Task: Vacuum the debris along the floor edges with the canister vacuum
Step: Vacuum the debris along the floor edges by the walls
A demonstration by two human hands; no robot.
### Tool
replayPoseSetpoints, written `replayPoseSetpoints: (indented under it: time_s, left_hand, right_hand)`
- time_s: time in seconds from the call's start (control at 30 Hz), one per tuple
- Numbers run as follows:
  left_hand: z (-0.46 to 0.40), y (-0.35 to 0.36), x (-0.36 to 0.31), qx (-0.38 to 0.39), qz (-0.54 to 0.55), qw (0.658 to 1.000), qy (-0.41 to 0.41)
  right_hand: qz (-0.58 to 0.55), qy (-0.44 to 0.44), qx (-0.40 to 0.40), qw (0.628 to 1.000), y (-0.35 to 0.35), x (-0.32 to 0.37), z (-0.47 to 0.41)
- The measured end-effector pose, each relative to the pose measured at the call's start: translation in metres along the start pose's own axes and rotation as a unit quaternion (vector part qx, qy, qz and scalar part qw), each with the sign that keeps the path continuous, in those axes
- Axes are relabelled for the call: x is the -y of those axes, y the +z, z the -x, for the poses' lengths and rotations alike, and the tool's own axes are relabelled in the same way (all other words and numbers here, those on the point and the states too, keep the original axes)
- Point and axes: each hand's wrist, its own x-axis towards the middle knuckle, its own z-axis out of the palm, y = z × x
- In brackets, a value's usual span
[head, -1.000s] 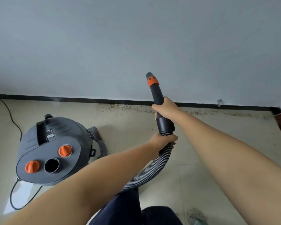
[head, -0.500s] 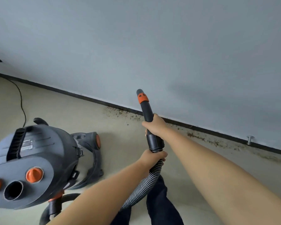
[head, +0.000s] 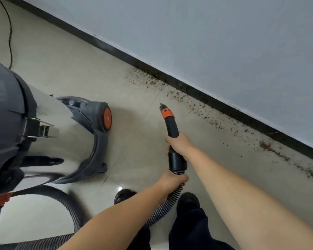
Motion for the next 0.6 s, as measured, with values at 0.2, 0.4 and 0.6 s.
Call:
replayPoseSetpoints:
  time_s: [0.2, 0.4, 0.6]
  left_hand:
    - [-0.095, -0.020, 0.016, -0.036, 0.053, 0.998, 0.002]
    - [-0.153, -0.025, 0.018, -0.020, 0.127, 0.991, 0.022]
    - [-0.150, -0.037, -0.008, 0.033, 0.142, 0.988, 0.054]
  right_hand:
    - [0.017, -0.035, 0.034, 0.999, 0.027, -0.024, -0.091]
    - [0.174, -0.064, 0.050, 0.981, 0.047, -0.018, -0.151]
    - [0.163, -0.055, 0.062, 0.983, 0.033, 0.015, -0.150]
